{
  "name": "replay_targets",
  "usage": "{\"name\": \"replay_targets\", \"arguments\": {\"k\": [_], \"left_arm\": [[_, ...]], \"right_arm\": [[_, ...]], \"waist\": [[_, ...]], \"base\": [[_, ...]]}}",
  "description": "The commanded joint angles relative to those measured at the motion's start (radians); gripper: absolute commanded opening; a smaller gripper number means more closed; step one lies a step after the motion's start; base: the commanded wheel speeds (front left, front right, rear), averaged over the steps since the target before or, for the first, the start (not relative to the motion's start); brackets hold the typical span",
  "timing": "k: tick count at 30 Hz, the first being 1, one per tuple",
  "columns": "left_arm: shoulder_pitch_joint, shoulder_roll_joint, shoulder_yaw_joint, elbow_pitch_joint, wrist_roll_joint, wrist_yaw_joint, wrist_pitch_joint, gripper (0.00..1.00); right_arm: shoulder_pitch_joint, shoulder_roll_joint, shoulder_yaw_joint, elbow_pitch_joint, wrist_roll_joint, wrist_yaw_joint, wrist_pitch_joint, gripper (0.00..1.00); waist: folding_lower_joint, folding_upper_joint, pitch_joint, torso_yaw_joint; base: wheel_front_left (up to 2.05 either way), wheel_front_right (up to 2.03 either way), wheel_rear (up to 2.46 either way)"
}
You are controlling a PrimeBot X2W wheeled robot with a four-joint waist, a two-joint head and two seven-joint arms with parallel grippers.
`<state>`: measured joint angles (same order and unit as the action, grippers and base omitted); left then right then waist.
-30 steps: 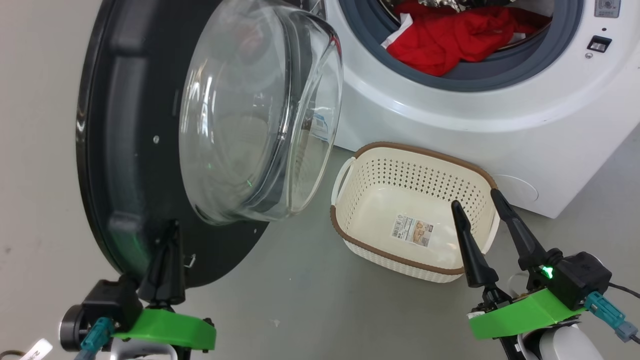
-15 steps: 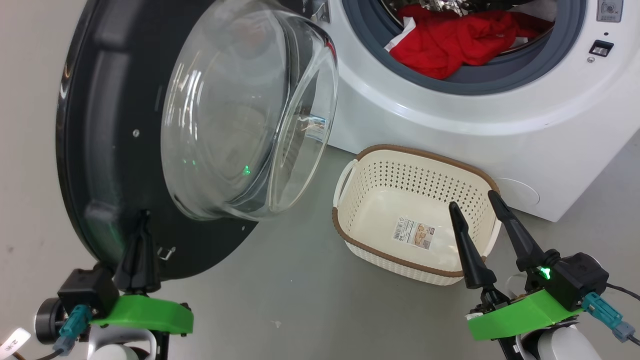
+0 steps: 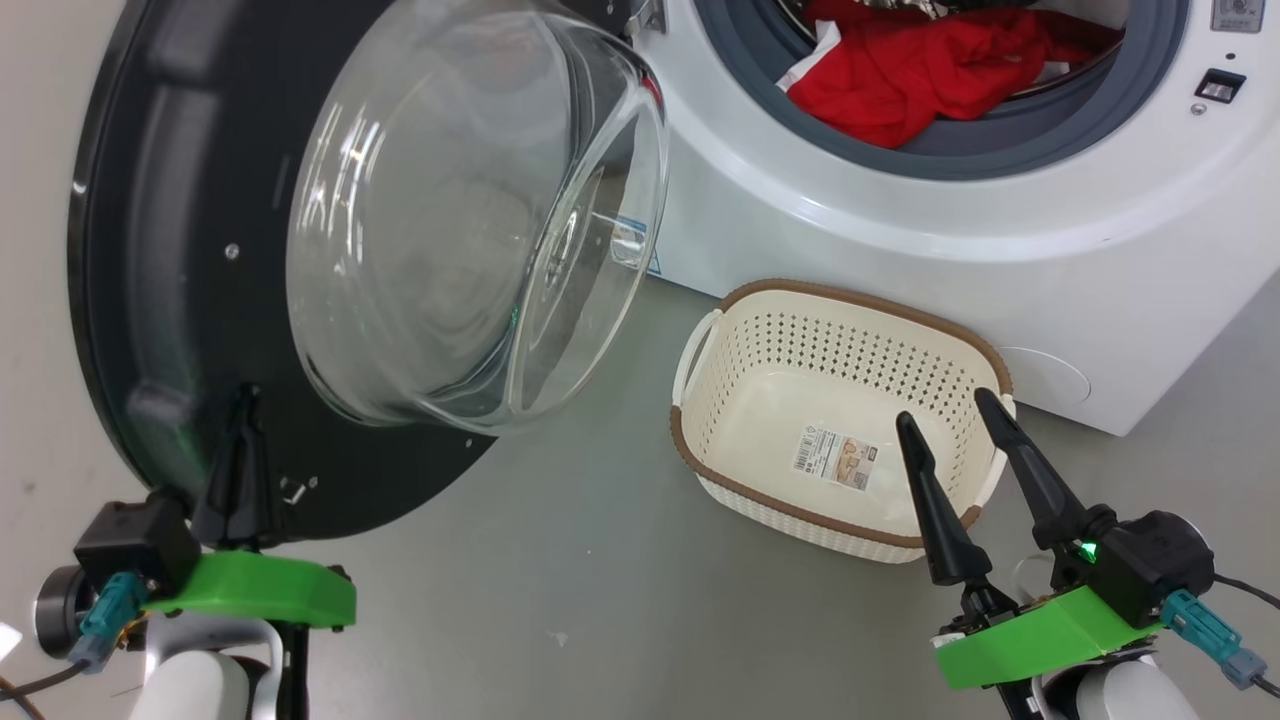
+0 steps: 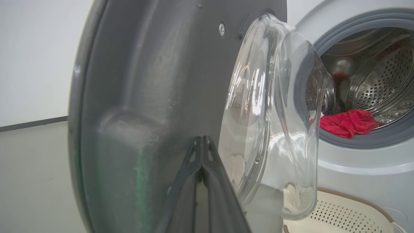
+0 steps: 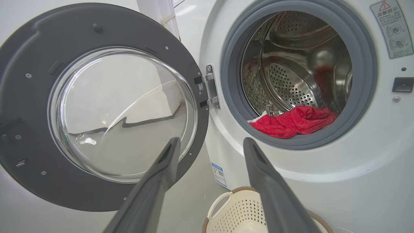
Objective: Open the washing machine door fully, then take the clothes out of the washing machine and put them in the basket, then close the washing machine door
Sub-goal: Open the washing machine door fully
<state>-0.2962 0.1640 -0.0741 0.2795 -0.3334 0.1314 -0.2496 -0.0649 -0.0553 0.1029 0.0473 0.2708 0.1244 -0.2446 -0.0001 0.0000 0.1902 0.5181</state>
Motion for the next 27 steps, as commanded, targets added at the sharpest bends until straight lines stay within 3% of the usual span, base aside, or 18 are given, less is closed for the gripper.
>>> {"name": "replay_targets", "arguments": {"k": [1,27], "left_arm": [[-0.047,0.034,0.059,-0.013,0.009,0.000,-0.012,0.00],[-0.144,0.019,0.220,0.112,0.091,-0.059,-0.012,0.00]], "right_arm": [[-0.009,0.005,0.020,-0.032,-0.013,0.006,0.005,1.00],[-0.003,0.005,0.017,-0.069,-0.044,0.006,0.051,1.00]], "waist": [[0.0001,0.0000,0.003,0.001],[0.0001,0.0000,0.021,-0.009]], "base": [[0.00,0.00,0.00],[0.00,0.00,0.00]]}}
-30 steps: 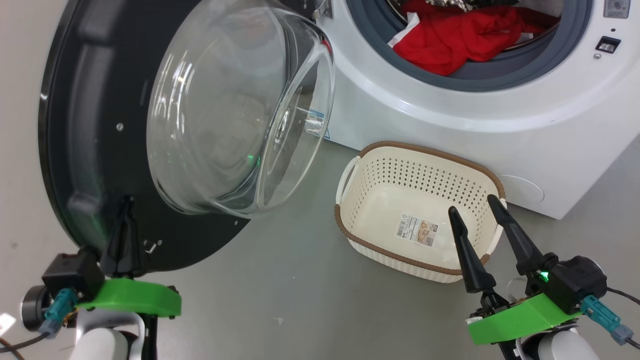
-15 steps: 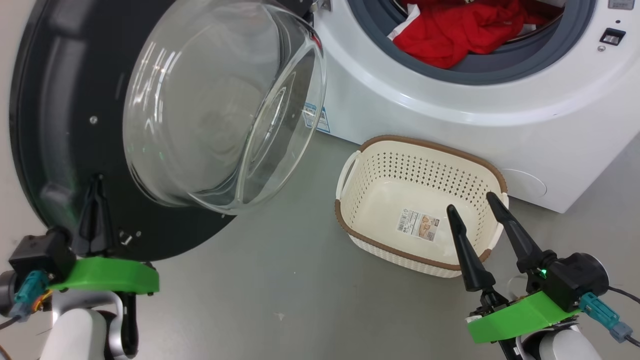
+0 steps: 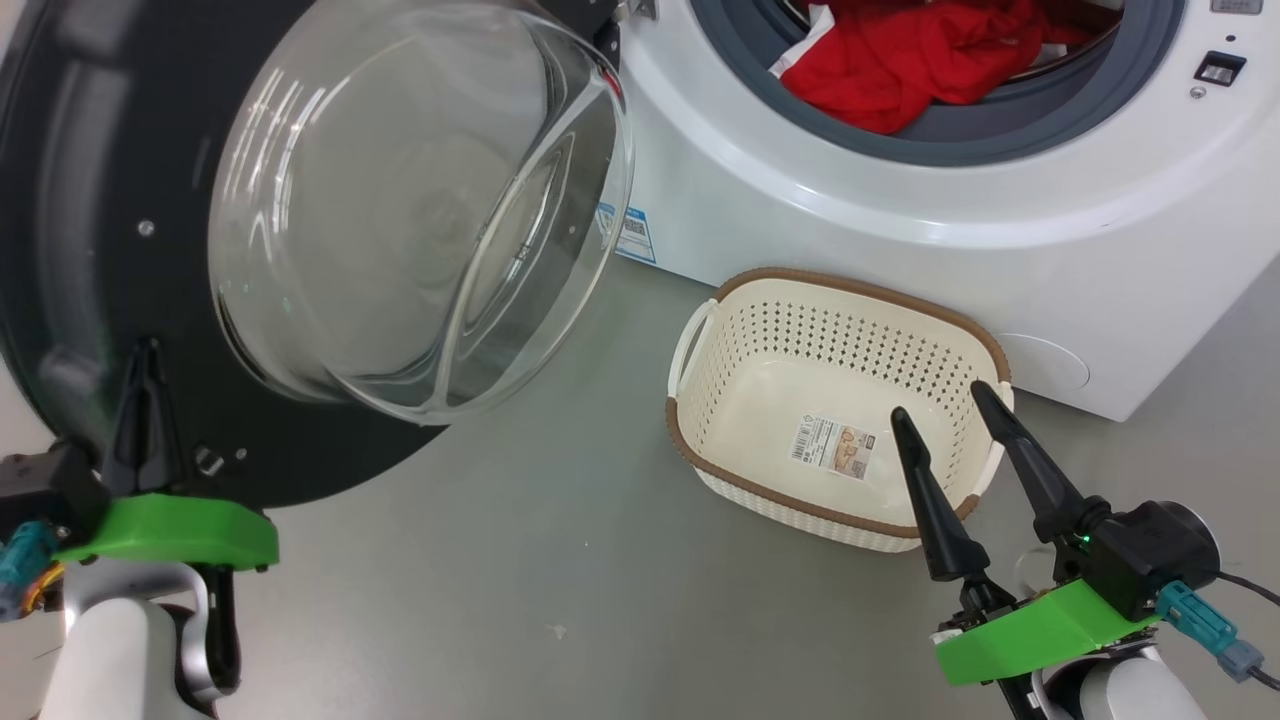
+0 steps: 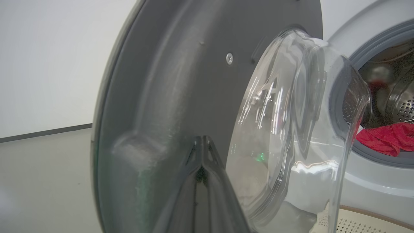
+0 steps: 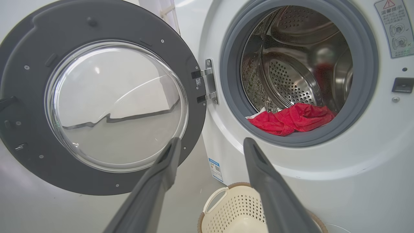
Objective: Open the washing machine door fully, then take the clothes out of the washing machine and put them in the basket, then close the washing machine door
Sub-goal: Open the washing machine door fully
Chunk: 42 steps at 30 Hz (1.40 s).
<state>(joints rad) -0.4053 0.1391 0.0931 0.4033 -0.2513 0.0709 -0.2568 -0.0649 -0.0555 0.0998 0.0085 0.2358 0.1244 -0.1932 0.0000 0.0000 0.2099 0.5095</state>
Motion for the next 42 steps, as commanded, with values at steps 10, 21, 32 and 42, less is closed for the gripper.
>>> {"name": "replay_targets", "arguments": {"k": [10,21,32,42], "left_arm": [[-0.068,0.039,0.108,0.048,0.027,-0.021,-0.005,0.00],[-0.094,0.023,0.177,0.095,0.062,-0.050,-0.005,0.00],[-0.085,-0.012,0.208,0.076,0.093,-0.073,-0.005,0.00],[-0.037,-0.048,0.207,0.002,0.112,-0.107,-0.005,0.33]], "right_arm": [[-0.009,0.005,0.019,-0.042,-0.021,0.006,0.014,1.00],[-0.013,0.005,0.020,-0.053,-0.030,0.006,0.024,1.00],[-0.019,0.005,0.021,-0.050,-0.026,0.006,0.020,1.00],[-0.024,0.005,0.020,-0.027,-0.008,0.006,-0.004,1.00]], "waist": [[0.0000,0.0000,0.020,-0.010],[0.0000,0.0000,0.035,-0.020],[0.0000,0.0000,0.038,-0.024],[0.0000,0.0000,0.021,-0.050]], "base": [[0.00,0.00,0.00],[0.00,0.00,0.00],[0.00,0.00,0.00],[0.00,0.00,0.00]]}}
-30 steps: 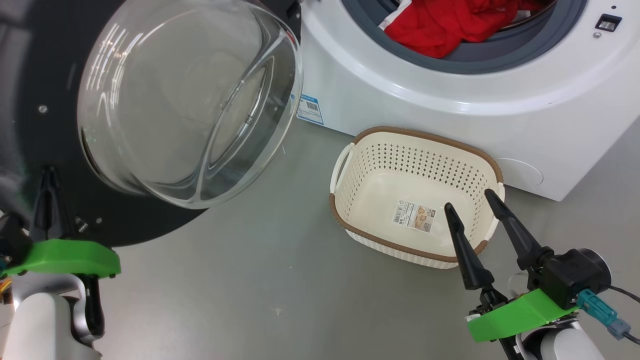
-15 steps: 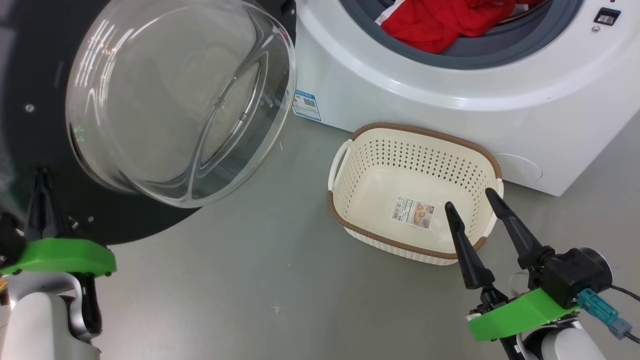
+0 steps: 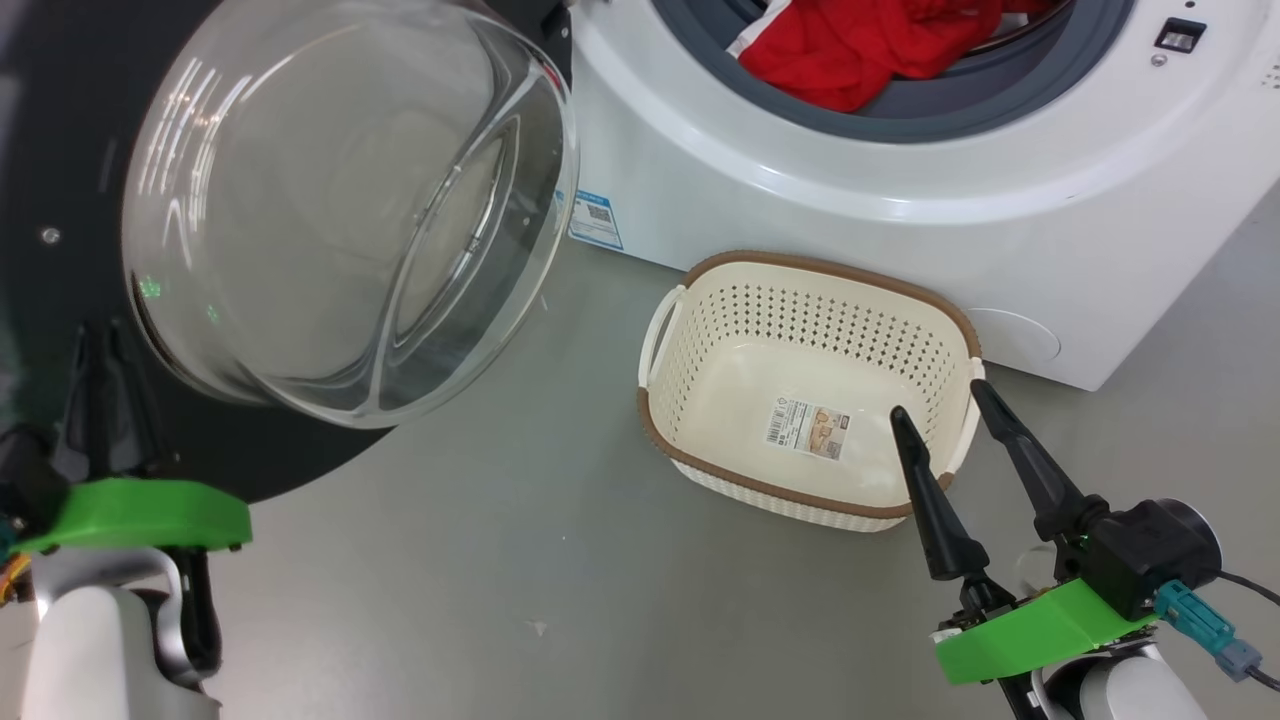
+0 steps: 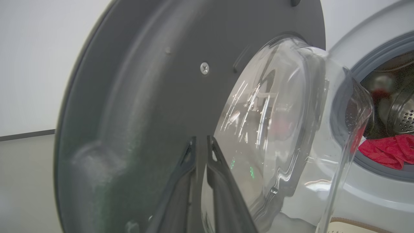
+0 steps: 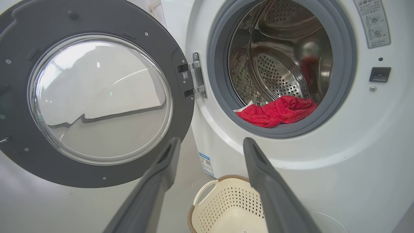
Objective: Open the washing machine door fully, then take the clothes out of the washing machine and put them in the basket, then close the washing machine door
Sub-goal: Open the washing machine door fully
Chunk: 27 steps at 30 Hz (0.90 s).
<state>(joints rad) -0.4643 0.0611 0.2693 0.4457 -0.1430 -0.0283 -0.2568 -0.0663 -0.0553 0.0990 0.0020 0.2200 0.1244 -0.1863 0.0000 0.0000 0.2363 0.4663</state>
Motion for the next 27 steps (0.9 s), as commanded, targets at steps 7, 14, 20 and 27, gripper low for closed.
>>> {"name": "replay_targets", "arguments": {"k": [7,14,20,27], "left_arm": [[0.070,0.010,0.025,-0.162,0.017,-0.001,-0.005,1.00],[0.149,-0.008,-0.036,-0.334,-0.028,-0.019,-0.005,1.00],[0.205,-0.010,-0.120,-0.426,-0.077,-0.053,-0.005,1.00],[0.239,-0.010,-0.195,-0.444,-0.134,-0.078,-0.005,1.00]], "right_arm": [[-0.025,0.005,0.019,-0.007,0.022,0.006,-0.029,1.00],[-0.023,0.005,-0.001,0.013,0.042,0.006,-0.056,1.00],[-0.022,0.005,-0.025,0.024,0.050,0.006,-0.069,1.00],[-0.015,0.005,-0.060,0.029,0.052,0.006,-0.075,1.00]], "waist": [[0.0000,0.0000,-0.021,-0.028],[0.0000,0.0000,-0.046,-0.075],[0.0000,0.0000,-0.063,-0.137],[0.0000,0.0000,-0.081,-0.229]], "base": [[0.00,0.00,0.00],[0.00,0.00,0.00],[0.00,0.00,0.00],[0.00,0.00,0.00]]}}
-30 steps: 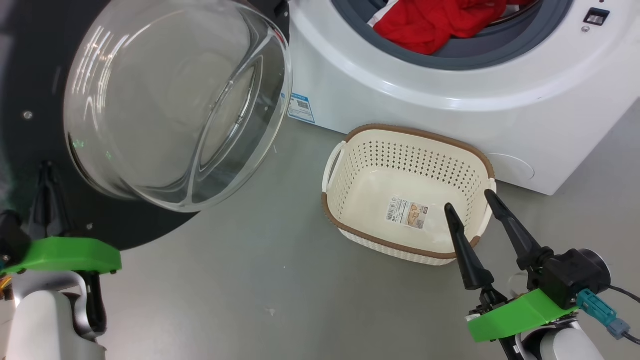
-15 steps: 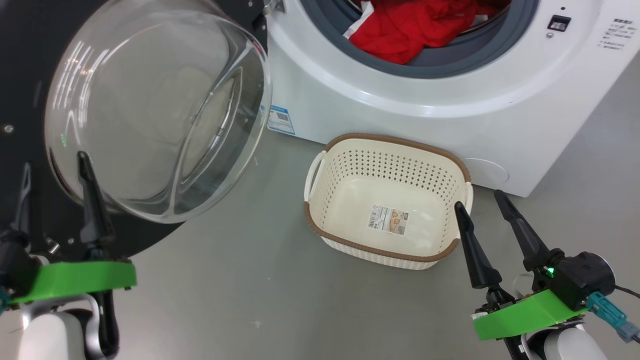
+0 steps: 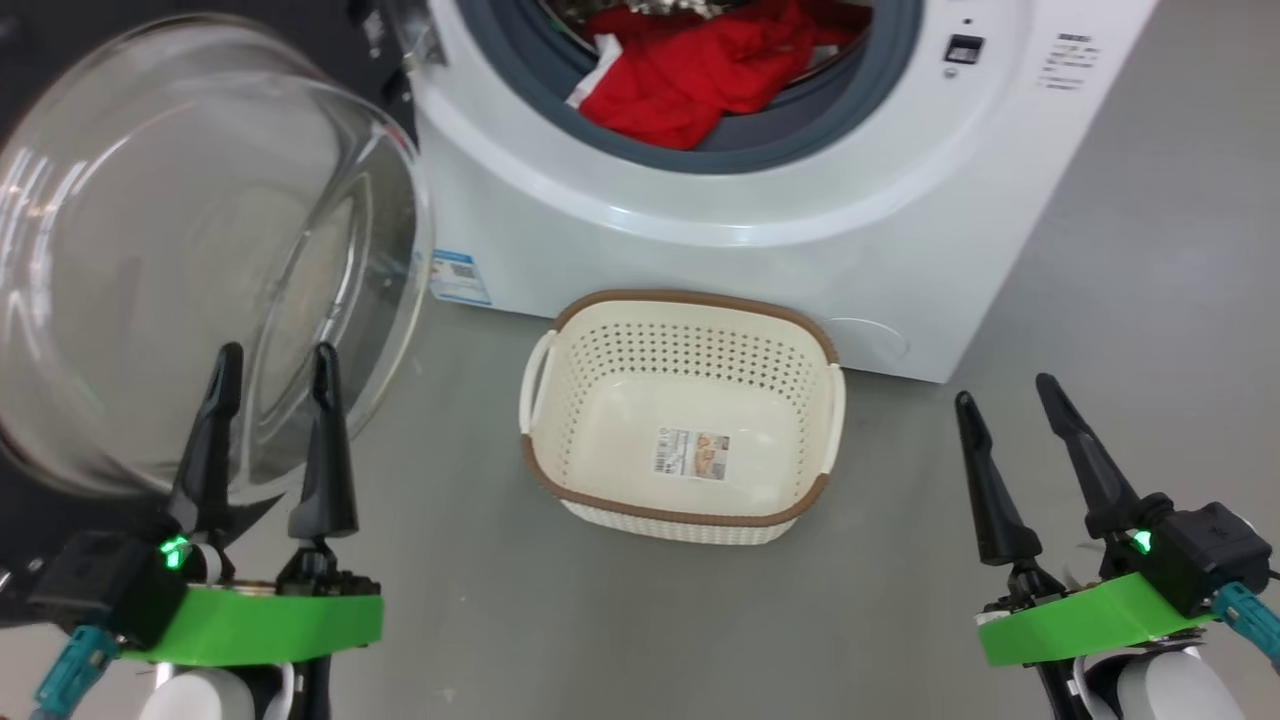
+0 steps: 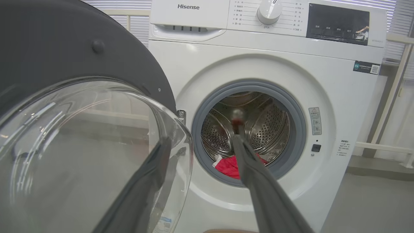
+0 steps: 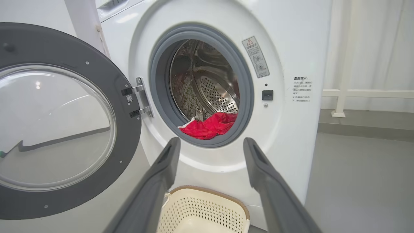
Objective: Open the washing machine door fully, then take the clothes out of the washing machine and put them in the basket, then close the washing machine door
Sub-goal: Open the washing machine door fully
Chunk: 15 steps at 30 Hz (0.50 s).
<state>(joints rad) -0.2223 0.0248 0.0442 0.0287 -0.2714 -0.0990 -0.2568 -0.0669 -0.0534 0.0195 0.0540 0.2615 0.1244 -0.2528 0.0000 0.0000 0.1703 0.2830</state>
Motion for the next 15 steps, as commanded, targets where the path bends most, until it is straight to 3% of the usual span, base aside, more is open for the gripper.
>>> {"name": "replay_targets", "arguments": {"k": [1,10,15], "left_arm": [[0.002,0.028,0.018,-0.022,-0.014,-0.012,-0.005,1.00],[0.053,0.071,-0.041,-0.005,-0.013,-0.024,-0.002,1.00],[0.081,0.080,-0.039,0.009,-0.009,-0.009,0.013,1.00]], "right_arm": [[-0.013,0.003,0.014,-0.026,0.011,0.006,-0.008,1.00],[0.023,0.003,-0.033,-0.061,0.003,0.006,-0.009,1.00],[0.050,0.003,-0.041,-0.071,0.002,0.006,-0.009,1.00]], "waist": [[0.0000,0.0000,-0.018,-0.060],[0.0000,0.0000,-0.048,-0.184],[0.0000,0.0000,-0.062,-0.242]], "base": [[0.00,0.00,0.00],[0.00,0.00,0.00],[0.00,0.00,0.00]]}}
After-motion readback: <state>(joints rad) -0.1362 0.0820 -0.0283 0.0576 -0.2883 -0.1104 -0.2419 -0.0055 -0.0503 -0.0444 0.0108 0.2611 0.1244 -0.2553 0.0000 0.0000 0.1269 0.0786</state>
